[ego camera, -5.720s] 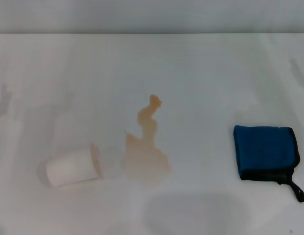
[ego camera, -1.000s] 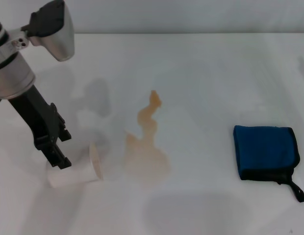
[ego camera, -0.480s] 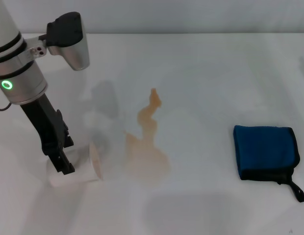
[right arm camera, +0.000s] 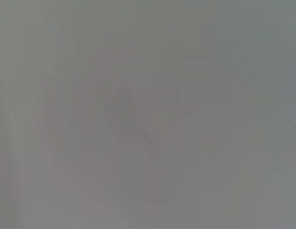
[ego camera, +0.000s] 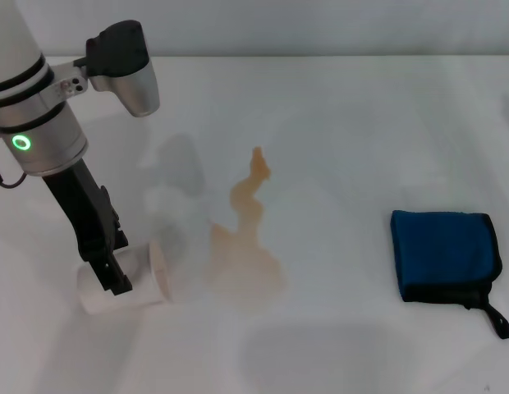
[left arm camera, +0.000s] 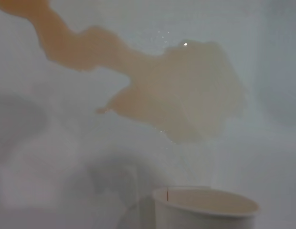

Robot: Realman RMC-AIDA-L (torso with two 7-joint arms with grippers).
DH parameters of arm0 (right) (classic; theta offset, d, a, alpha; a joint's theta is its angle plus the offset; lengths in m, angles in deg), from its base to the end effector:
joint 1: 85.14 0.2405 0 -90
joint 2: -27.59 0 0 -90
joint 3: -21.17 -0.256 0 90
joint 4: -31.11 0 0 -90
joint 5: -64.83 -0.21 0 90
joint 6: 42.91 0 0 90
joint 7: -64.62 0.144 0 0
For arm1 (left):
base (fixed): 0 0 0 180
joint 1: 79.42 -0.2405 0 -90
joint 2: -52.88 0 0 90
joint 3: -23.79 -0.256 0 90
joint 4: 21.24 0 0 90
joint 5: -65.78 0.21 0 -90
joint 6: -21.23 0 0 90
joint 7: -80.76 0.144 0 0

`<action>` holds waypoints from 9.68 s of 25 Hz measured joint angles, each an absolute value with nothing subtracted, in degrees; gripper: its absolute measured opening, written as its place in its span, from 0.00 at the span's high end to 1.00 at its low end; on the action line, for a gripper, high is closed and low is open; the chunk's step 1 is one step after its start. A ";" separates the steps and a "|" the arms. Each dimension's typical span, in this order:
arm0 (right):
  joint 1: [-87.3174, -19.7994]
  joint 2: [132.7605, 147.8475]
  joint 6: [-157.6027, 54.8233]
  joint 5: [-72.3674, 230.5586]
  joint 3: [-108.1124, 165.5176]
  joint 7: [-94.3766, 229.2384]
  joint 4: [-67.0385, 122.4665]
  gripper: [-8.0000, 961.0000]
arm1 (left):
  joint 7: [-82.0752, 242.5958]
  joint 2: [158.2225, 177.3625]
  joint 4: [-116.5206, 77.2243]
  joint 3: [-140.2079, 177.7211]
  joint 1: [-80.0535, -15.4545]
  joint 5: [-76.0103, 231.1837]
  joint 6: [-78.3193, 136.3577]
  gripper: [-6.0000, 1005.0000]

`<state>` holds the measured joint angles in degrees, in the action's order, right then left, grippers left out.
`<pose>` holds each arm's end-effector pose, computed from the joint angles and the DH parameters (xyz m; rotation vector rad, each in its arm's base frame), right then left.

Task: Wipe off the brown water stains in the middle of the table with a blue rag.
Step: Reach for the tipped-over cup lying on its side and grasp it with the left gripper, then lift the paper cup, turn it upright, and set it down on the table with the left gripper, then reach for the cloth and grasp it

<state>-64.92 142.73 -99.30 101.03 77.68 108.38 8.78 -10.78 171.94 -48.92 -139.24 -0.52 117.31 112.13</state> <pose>0.3632 0.3528 0.0797 -1.5406 0.7159 0.8069 -0.1902 0.3835 -0.0078 2.8037 0.4929 -0.9223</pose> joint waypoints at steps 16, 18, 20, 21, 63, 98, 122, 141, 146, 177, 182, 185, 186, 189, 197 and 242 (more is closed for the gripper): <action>-65.06 142.73 -99.35 101.04 77.20 108.39 8.73 0.28 | -13.66 172.13 -44.42 -139.25 -0.48 120.95 108.05 0.15; -65.14 142.73 -99.35 101.04 76.95 108.39 8.77 0.28 | -13.91 172.17 -43.88 -139.24 -0.46 120.99 107.63 0.15; -65.19 142.73 -99.37 101.04 76.93 108.39 8.78 0.28 | -14.25 172.17 -43.22 -139.24 -0.51 121.32 106.93 0.15; -65.18 142.73 -99.34 101.04 76.92 108.39 8.79 0.28 | -14.58 172.17 -42.88 -139.24 -0.59 121.71 106.32 0.16; -65.10 142.73 -99.16 101.04 76.19 108.39 8.88 0.28 | -16.67 171.53 -49.99 -139.22 -1.26 114.19 97.66 0.30; -63.98 142.55 -98.94 101.04 76.19 108.01 8.34 0.28 | 24.56 171.92 -43.19 -139.17 -40.28 11.01 100.36 0.34; -63.60 142.54 -98.99 101.51 76.50 107.94 8.79 0.28 | 55.85 172.13 -18.91 -138.98 -47.82 -7.24 75.95 0.34; -63.85 142.73 -99.58 101.58 76.82 108.06 8.88 0.28 | 57.06 172.39 -17.76 -138.98 -48.45 -7.32 69.34 0.34; -63.82 142.73 -99.60 101.65 76.82 108.04 8.88 0.28 | 57.10 172.41 -17.53 -139.05 -47.93 -7.04 67.82 0.34; -64.04 142.63 -99.58 101.65 76.72 108.14 8.78 0.28 | 61.21 172.18 -13.10 -138.97 -53.47 -7.15 73.02 0.11; -64.10 142.64 -99.60 101.65 76.72 108.16 8.69 0.28 | 61.16 172.11 -11.79 -139.00 -55.96 -7.17 76.09 0.11; -64.12 142.64 -99.61 101.65 76.69 108.17 8.70 0.28 | 61.19 172.15 -11.52 -139.06 -58.29 -6.92 80.63 0.11; -64.13 142.64 -99.61 101.65 76.69 108.17 8.71 0.28 | 61.16 172.15 -11.28 -139.05 -58.79 -6.92 81.52 0.11; -64.27 142.64 -99.55 101.65 76.60 108.70 8.72 0.28 | 61.06 172.11 -9.88 -139.06 -61.78 -6.87 86.86 0.11; -65.98 141.76 -99.24 107.23 77.32 120.62 6.73 0.28 | 60.02 172.24 -5.12 -134.96 -70.55 -13.37 102.01 0.12; -39.38 143.49 -153.14 224.88 84.78 220.65 -41.30 0.28 | 54.49 171.85 -12.57 -134.51 -65.28 -16.01 99.36 0.12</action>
